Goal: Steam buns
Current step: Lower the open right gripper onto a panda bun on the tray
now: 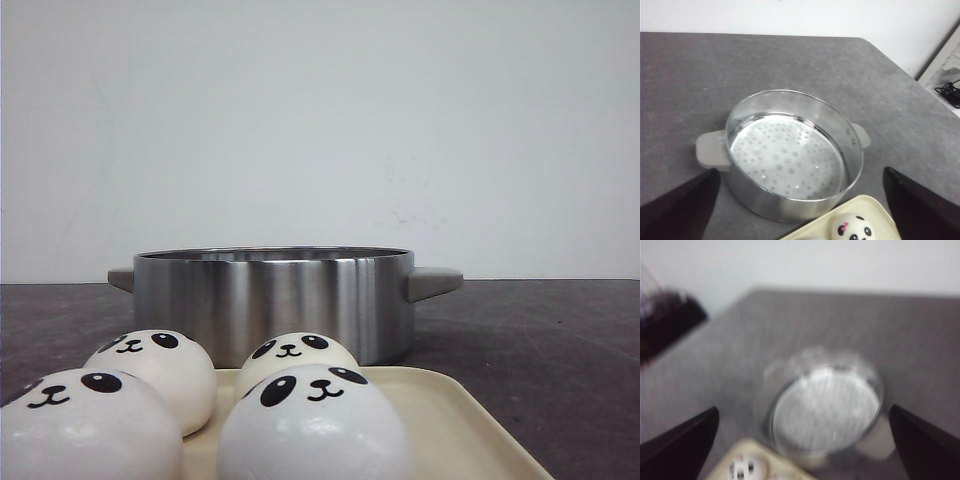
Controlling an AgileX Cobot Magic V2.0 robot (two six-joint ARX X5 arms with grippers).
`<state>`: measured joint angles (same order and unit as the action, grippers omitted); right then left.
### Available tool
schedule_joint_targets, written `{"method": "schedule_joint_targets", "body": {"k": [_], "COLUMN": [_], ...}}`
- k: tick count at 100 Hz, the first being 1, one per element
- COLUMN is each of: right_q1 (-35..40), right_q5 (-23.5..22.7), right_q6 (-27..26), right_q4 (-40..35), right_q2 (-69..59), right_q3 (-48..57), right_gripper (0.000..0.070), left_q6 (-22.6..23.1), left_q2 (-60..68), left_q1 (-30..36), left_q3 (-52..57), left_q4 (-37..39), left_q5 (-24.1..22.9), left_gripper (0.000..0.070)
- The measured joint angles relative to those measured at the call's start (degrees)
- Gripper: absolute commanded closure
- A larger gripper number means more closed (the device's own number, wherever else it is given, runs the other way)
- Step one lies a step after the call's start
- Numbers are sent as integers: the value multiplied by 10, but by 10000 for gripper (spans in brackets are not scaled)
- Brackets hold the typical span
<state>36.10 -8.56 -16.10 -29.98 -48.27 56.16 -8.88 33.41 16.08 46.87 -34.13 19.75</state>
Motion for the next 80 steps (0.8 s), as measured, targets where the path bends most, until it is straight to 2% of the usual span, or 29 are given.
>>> {"method": "schedule_joint_targets", "body": {"k": [8, 15, 32, 41, 80], "right_q1": [83, 135, 180, 182, 184], "right_q5": [60, 76, 34, 7, 10], "right_q6": [-16, -39, -126, -150, -165], "right_q4": [-16, -25, -58, -66, -68], "right_q2": [-47, -89, -196, -259, -429], "right_q3": [0, 0, 8, 24, 66], "right_gripper": [0, 0, 0, 85, 109], "left_q6": [0, 0, 3, 3, 4], "left_q2": [0, 0, 0, 0, 0], "left_q1": [6, 15, 42, 54, 85], "left_q3": [0, 0, 0, 0, 0], "left_q4": [-7, -12, -23, -28, -30], "left_q5": [0, 0, 0, 0, -1], "left_gripper": [68, 68, 69, 69, 69]}}
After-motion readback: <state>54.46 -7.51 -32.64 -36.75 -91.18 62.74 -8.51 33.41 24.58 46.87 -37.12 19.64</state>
